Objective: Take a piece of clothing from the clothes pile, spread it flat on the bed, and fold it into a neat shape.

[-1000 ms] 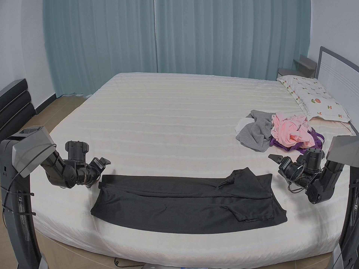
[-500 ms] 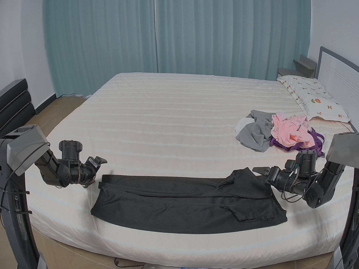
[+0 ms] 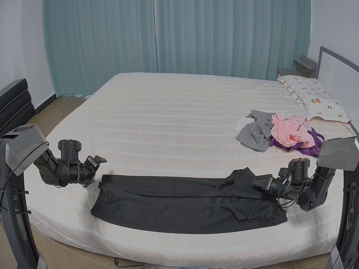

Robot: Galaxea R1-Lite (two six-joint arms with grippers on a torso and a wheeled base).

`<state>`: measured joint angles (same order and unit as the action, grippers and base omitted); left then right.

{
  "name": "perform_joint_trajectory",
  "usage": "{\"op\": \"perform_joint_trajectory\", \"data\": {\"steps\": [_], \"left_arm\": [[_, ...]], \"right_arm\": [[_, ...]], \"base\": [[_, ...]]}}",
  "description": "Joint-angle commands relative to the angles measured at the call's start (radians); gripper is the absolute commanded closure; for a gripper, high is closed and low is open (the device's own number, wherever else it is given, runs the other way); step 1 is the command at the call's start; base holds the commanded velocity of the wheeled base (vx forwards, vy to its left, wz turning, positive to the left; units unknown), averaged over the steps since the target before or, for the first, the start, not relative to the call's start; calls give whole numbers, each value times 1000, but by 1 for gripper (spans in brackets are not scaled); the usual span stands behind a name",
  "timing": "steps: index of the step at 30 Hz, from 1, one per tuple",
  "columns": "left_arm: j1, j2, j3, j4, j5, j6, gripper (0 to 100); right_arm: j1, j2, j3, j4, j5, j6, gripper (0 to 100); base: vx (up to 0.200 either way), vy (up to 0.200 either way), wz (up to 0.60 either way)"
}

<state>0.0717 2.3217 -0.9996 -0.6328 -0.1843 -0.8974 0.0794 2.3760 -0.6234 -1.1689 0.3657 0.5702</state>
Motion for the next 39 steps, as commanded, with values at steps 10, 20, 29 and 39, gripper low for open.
{"op": "perform_joint_trajectory", "data": {"steps": [10,20,29,39], "left_arm": [[0,-1,1,-1,0,0,0],[0,-1,9,-5,0,2,0],[-1,-1,9,-5,0,2,0],[-1,-1,9,-2,0,2,0]], "right_arm": [[-38,-67,126,-43,7,-23,100],[-38,-57,264,-204,9,-24,100],[-38,-47,317,-245,9,-58,100],[-29,-165,307,-222,2,-44,0]], "base": [[0,0,0],[0,0,0],[0,0,0],[0,0,0]]}}
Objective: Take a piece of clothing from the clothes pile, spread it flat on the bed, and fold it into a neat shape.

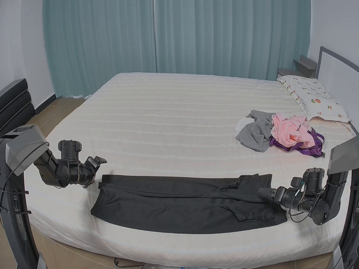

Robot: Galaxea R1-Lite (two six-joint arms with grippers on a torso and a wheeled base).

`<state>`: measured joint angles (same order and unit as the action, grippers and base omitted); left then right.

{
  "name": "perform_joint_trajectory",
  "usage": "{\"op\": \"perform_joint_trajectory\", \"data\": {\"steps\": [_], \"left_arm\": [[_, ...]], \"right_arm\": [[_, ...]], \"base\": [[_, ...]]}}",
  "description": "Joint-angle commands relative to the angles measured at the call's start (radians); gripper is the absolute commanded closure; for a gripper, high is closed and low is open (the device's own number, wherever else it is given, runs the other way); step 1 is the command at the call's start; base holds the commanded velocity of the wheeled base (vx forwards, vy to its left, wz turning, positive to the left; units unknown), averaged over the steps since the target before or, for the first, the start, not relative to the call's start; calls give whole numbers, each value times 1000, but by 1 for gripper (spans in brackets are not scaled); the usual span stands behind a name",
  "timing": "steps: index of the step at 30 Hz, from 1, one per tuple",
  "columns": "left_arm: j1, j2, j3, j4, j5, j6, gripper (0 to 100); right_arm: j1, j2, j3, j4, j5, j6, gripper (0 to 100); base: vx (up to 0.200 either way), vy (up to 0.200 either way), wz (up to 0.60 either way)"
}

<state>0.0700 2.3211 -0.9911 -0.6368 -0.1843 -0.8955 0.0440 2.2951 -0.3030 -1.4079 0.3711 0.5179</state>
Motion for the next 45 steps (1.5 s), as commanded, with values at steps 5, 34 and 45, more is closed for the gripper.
{"op": "perform_joint_trajectory", "data": {"steps": [5,34,45], "left_arm": [[1,-2,-3,3,-1,0,0],[4,-6,0,5,-29,0,0],[4,-5,0,5,-29,1,0]], "right_arm": [[31,-180,-94,141,-23,13,0],[297,-71,-651,826,-225,281,0],[323,-34,-686,905,-250,281,0]], "base": [[0,0,0],[0,0,0],[0,0,0]]}}
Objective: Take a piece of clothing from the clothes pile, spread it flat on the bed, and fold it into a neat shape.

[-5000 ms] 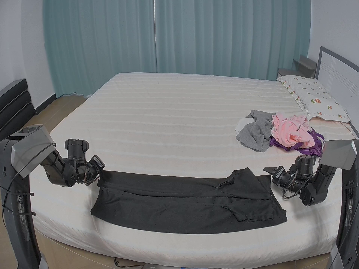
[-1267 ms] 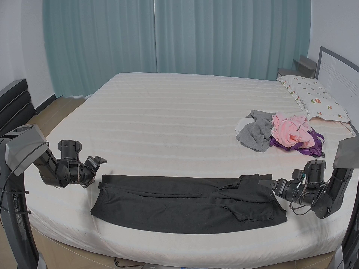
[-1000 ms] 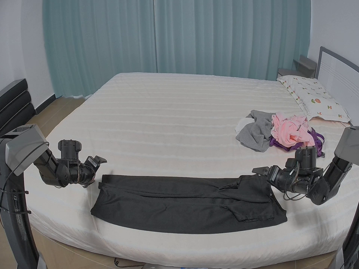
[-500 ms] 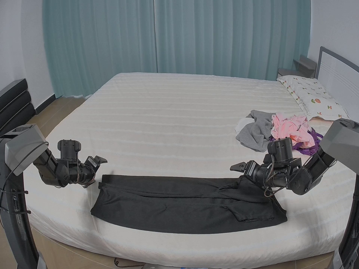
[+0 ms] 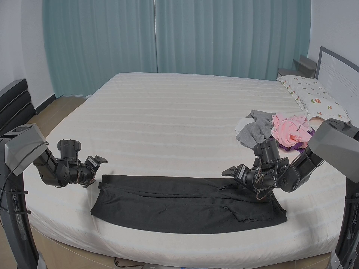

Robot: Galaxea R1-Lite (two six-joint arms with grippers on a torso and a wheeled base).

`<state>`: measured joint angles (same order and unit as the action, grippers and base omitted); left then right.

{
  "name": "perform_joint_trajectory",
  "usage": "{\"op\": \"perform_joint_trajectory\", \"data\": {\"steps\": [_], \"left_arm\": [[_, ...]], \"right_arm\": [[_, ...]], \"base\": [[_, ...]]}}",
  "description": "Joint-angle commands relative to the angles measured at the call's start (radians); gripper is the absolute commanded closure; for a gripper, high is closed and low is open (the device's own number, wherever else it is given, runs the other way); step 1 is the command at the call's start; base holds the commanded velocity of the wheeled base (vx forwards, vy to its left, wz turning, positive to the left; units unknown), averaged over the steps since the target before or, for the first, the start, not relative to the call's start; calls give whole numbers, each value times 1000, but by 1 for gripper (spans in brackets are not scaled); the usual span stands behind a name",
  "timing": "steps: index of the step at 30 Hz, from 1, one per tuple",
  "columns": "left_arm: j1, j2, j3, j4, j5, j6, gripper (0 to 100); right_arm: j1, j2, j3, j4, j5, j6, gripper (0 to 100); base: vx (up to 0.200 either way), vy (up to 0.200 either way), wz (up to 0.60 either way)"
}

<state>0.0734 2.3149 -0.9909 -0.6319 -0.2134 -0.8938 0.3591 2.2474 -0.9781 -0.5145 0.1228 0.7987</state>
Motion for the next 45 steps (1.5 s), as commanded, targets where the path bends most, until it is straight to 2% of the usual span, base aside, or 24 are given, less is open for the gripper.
{"op": "perform_joint_trajectory", "data": {"steps": [1,9,14,17,22,30,37,45], "left_arm": [[0,1,0,0,0,0,0],[0,1,0,-2,0,0,0],[0,1,0,-2,0,1,0],[0,1,0,-2,0,1,0],[0,1,0,-2,0,1,0],[0,1,0,-2,0,1,0],[0,1,0,-2,0,1,0],[0,1,0,0,0,1,0]], "right_arm": [[9,12,-13,16,-2,0,0],[23,41,-44,25,-2,0,0],[30,92,-102,25,-29,0,0],[37,101,-146,19,-31,13,0],[63,101,-203,4,-31,80,0],[67,153,-218,-47,-38,85,0],[47,106,-195,-93,-46,85,0],[-29,-23,-74,-98,-34,70,0]], "base": [[0,0,0],[0,0,0],[0,0,0],[0,0,0],[0,0,0],[0,0,0],[0,0,0],[0,0,0]]}}
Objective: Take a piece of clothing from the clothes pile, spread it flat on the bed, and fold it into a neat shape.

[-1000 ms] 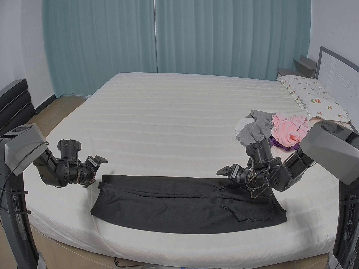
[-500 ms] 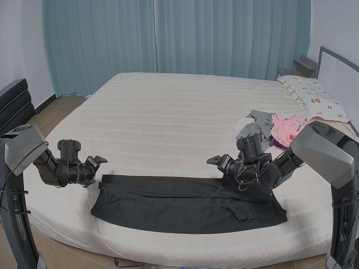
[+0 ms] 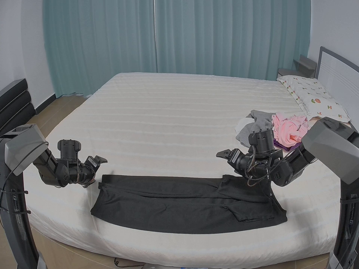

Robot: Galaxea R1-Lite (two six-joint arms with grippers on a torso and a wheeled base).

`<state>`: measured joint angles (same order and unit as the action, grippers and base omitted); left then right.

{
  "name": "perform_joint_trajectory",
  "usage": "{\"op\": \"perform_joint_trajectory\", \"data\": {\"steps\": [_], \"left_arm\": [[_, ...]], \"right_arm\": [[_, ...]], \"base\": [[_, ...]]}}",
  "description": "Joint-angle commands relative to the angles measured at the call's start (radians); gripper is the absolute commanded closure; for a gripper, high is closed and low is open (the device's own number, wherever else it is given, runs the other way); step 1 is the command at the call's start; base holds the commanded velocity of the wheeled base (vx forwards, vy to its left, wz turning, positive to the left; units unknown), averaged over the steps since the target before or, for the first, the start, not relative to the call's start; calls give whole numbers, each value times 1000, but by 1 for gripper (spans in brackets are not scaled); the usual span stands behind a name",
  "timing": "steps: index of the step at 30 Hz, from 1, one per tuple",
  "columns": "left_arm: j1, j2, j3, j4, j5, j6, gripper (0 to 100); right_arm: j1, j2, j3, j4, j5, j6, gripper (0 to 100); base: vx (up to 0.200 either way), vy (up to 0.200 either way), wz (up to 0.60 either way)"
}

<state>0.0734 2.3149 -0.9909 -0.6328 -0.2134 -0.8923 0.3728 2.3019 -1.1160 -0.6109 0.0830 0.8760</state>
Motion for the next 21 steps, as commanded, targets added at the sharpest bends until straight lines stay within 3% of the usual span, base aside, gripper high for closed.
{"op": "perform_joint_trajectory", "data": {"steps": [1,12,21], "left_arm": [[0,1,0,1,0,0,0],[0,1,0,2,0,-2,0],[0,1,0,1,0,-2,0]], "right_arm": [[-55,-87,79,-1,6,-12,0],[-210,-98,271,-73,95,-132,0],[-250,-39,297,-112,130,-180,0]], "base": [[0,0,0],[0,0,0],[0,0,0]]}}
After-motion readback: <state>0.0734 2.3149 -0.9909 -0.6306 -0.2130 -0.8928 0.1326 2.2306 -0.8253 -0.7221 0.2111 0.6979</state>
